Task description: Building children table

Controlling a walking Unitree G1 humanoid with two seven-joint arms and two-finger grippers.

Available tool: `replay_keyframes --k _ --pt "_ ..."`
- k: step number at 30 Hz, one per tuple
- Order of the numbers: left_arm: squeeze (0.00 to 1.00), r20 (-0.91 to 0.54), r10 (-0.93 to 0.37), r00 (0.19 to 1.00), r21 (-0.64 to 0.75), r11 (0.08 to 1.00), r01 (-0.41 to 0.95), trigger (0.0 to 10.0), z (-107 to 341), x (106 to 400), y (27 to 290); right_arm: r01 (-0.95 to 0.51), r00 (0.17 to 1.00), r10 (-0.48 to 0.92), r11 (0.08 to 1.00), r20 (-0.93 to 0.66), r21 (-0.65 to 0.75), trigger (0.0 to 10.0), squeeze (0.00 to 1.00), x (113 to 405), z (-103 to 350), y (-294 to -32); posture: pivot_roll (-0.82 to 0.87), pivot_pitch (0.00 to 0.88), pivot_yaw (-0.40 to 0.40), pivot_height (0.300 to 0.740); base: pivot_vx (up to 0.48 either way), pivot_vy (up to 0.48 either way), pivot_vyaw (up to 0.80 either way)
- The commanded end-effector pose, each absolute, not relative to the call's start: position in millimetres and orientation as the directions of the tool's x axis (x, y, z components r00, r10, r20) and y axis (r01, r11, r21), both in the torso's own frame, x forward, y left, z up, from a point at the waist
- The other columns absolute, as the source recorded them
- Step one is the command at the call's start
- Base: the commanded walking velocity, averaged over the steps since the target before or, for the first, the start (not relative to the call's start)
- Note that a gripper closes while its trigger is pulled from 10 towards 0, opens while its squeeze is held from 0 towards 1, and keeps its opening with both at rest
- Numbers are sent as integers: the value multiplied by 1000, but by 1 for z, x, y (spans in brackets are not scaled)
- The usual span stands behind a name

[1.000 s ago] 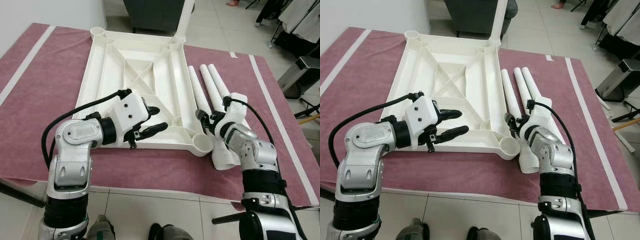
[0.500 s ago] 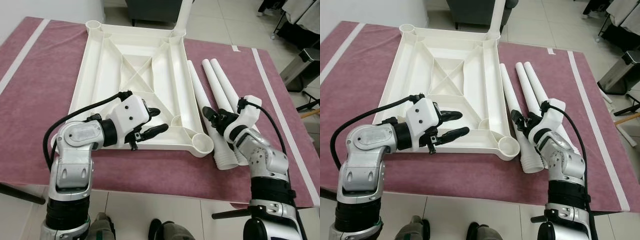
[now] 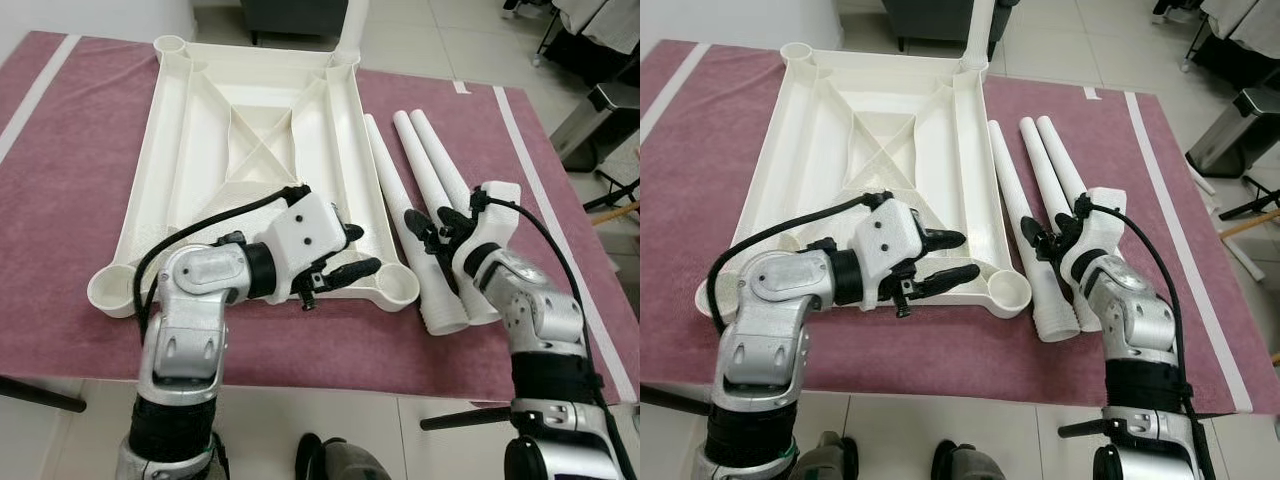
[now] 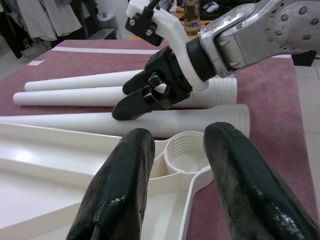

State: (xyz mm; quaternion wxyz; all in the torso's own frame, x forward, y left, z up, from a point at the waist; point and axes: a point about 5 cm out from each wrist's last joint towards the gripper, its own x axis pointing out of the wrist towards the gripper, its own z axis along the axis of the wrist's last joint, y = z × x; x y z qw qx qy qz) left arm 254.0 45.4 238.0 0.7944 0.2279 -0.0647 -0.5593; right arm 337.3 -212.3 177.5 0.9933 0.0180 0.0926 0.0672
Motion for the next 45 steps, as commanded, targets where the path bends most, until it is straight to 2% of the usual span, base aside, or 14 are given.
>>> replay_keyframes --k 1,10,14,16,17,23,28,31,36,40,41,43,44,45 --pt "0 -39 -792 610 447 532 719 10000 242 268 47 -80 944 90 996 -318 45 10000 0 333 149 -218 96 154 -85 740 0 0 0" --pt "0 -83 -792 605 433 518 738 10000 242 274 39 -51 903 50 999 -427 10 10000 0 335 137 -215 91 154 -80 740 0 0 0" --pt "0 -96 -786 610 434 519 737 10000 239 274 40 -191 875 154 981 -458 -34 10000 0 335 141 -204 90 157 -83 740 0 0 0" --pt "0 -96 -786 610 434 519 737 10000 239 274 40 -191 875 154 981 -458 -34 10000 0 335 141 -204 90 157 -83 740 0 0 0" --pt "0 -99 -785 612 433 520 737 10000 238 273 40 -270 867 196 957 -458 -101 10000 0 335 143 -199 88 158 -83 740 0 0 0" --pt "0 -104 -781 616 430 523 736 10000 237 273 41 -371 835 253 915 -488 -160 10000 0 334 142 -194 91 160 -86 740 0 0 0" --pt "0 -109 -776 621 428 527 734 10000 237 273 42 -282 785 252 959 -566 35 10000 0 335 130 -197 96 162 -89 740 0 0 0" --pt "0 -111 -774 623 426 529 734 10000 236 272 43 -158 736 234 972 -635 176 10000 0 333 122 -197 95 164 -88 740 0 0 0" --pt "0 -114 -775 621 420 529 737 10000 234 272 43 -147 666 223 975 -711 169 10000 0 331 120 -196 82 166 -93 740 0 0 0" --pt "0 -113 -776 620 417 530 739 10000 234 271 42 -164 656 207 978 -726 131 10000 0 333 121 -199 81 167 -98 740 0 0 0" --pt "0 -112 -776 620 415 530 739 10000 234 271 42 -182 651 194 979 -734 97 4980 0 335 122 -200 80 167 -100 740 0 0 0" --pt "0 -112 -776 620 414 531 739 10000 234 271 41 -194 648 185 978 -739 75 4980 0 336 122 -201 81 166 -102 740 0 0 0" --pt "0 -112 -775 622 413 533 739 10000 234 271 41 -200 643 179 978 -745 61 0 0 337 123 -202 86 165 -108 740 0 0 0" --pt "0 -112 -775 622 413 533 739 10000 234 271 41 -200 643 179 978 -745 61 0 0 337 123 -202 86 165 -108 740 0 0 0"
